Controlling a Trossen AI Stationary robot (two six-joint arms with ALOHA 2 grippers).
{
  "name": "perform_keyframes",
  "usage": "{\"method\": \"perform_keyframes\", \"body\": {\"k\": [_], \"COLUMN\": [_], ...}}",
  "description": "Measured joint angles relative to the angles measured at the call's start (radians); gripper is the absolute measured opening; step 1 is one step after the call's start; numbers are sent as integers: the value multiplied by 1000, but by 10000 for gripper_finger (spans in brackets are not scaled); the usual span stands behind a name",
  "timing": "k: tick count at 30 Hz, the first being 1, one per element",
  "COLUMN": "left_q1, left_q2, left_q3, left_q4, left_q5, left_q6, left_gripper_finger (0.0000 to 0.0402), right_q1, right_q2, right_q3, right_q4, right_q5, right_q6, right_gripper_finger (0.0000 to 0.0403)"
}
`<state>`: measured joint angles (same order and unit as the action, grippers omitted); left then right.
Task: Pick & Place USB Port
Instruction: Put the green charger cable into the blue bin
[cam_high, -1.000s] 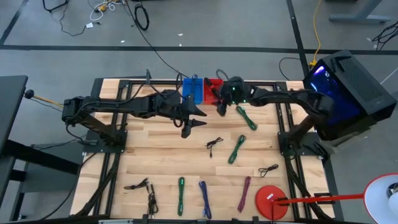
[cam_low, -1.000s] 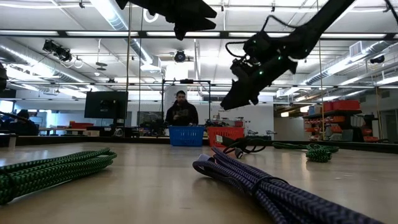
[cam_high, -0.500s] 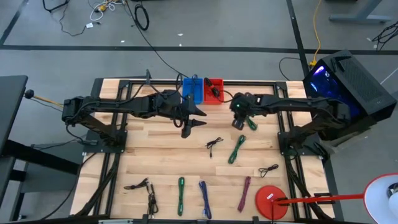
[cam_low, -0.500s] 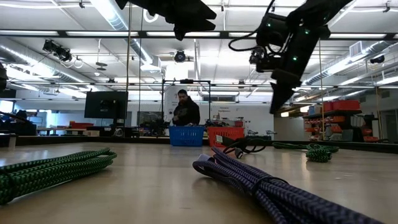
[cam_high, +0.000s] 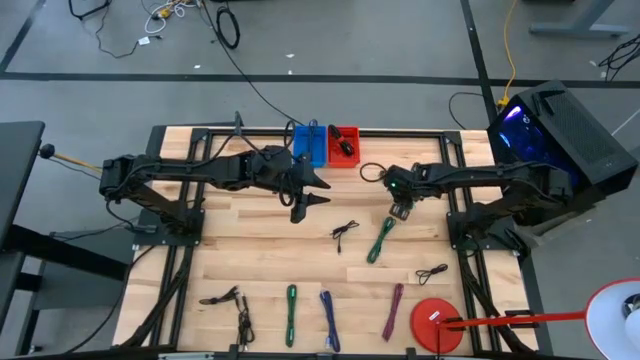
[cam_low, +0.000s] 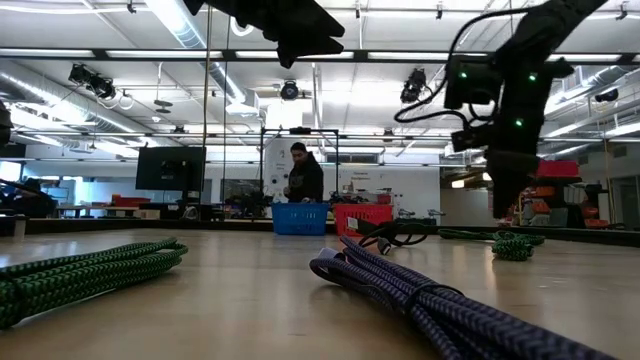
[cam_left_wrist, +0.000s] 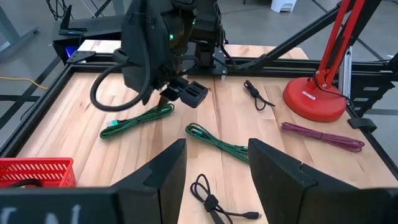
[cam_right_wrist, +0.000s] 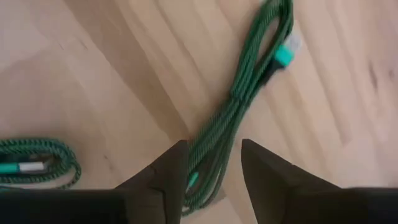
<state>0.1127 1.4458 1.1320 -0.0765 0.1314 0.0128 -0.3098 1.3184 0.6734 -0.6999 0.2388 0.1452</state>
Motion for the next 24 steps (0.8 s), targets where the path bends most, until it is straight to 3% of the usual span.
{"method": "perform_keyframes", "body": {"k": [10, 19, 24], "left_q1": [0, 0, 0], "left_q2": [0, 0, 0], "left_q3": [0, 0, 0], "left_q4": [1, 1, 1], "left_q5": [0, 0, 0], "left_q6": [0, 0, 1], "left_gripper_finger": [177, 177, 177], "right_q1": [0, 0, -2], "right_q2": [-136, -144, -144], "right_q3": [-200, -314, -330], "right_q4": [205, 386, 432], "right_q5": [-100, -90, -112], "right_q6": [131, 162, 167], "right_gripper_finger": [151, 150, 122]}}
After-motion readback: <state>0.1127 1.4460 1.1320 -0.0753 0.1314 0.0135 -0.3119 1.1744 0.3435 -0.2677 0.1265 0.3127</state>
